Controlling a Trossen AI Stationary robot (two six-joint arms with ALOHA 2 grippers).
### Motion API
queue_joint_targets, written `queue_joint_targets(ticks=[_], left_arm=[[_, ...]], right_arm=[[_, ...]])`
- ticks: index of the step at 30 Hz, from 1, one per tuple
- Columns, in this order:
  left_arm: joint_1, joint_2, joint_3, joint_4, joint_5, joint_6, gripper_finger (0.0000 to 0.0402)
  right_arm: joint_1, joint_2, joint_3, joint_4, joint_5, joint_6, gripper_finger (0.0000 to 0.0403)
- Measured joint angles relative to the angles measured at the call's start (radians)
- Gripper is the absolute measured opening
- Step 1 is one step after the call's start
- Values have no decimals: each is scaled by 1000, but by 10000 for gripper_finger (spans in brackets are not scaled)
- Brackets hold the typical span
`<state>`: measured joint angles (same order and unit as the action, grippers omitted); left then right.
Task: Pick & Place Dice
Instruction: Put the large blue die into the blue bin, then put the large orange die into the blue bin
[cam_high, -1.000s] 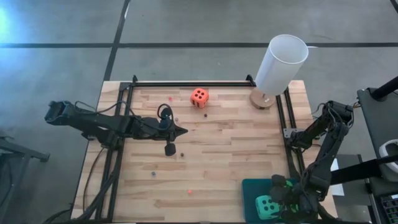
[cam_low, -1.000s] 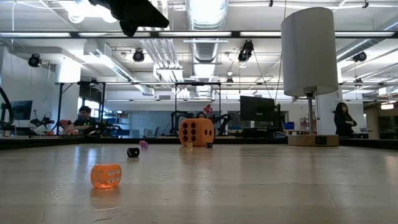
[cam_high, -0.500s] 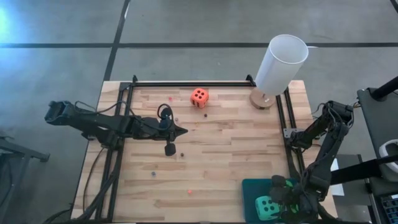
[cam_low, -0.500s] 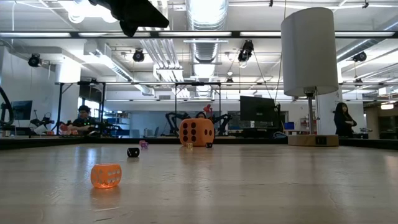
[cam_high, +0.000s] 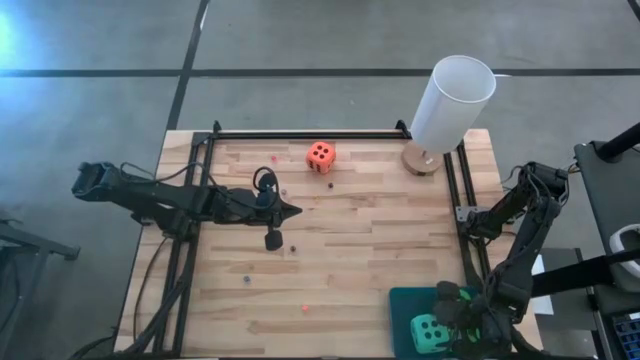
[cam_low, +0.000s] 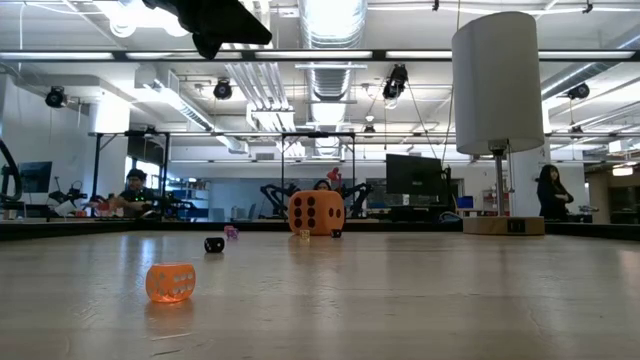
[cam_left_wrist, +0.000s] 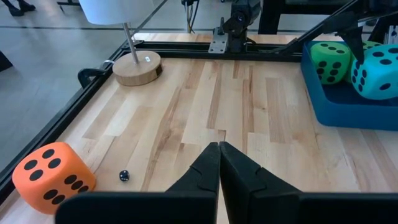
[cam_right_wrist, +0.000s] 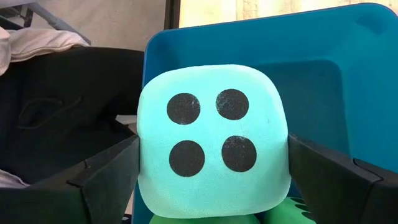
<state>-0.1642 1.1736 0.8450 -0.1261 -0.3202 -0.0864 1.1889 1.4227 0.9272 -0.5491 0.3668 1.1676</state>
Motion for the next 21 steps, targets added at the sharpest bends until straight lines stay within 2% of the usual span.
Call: queue_joint_targets(ticks=[6, 21], left_arm=[[0, 0, 0, 0, 0, 0, 15], [0, 0, 0, 0, 0, 0, 15]], right_arm=[[0, 0, 0, 0, 3, 8, 397], [0, 0, 0, 10, 3, 11, 400]])
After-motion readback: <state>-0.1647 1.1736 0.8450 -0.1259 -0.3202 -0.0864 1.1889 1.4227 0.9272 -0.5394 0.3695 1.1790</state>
